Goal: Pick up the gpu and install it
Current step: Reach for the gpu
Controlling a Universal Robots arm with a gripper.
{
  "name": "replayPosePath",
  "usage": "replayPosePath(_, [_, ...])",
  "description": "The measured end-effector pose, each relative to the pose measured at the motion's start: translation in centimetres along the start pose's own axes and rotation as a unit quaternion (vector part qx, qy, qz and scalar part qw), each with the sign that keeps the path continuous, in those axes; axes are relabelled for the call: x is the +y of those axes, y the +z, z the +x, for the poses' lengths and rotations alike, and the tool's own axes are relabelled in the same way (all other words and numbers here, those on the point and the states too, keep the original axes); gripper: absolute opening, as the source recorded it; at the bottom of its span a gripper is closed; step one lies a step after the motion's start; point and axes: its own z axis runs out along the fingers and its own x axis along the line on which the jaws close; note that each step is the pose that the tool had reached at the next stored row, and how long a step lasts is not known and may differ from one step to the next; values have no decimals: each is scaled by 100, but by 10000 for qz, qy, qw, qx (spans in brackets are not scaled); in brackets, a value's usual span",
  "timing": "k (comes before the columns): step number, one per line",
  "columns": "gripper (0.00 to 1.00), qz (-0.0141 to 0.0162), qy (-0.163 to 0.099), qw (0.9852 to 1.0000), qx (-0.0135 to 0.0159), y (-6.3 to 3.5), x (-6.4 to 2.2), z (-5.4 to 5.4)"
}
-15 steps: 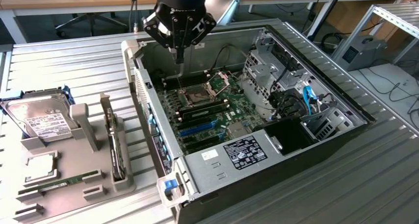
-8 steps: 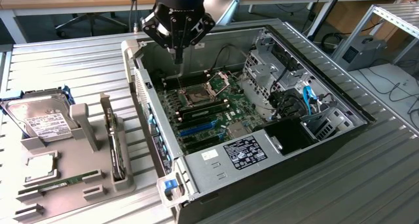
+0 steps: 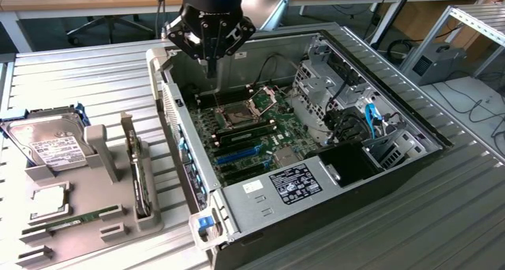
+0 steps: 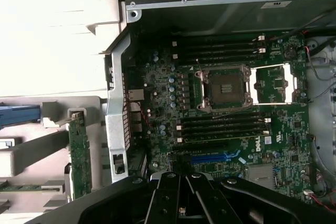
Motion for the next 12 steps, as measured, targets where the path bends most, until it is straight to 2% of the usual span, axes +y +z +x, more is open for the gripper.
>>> replayPosePath(12, [11,0,0,10000,0,2,-4,49])
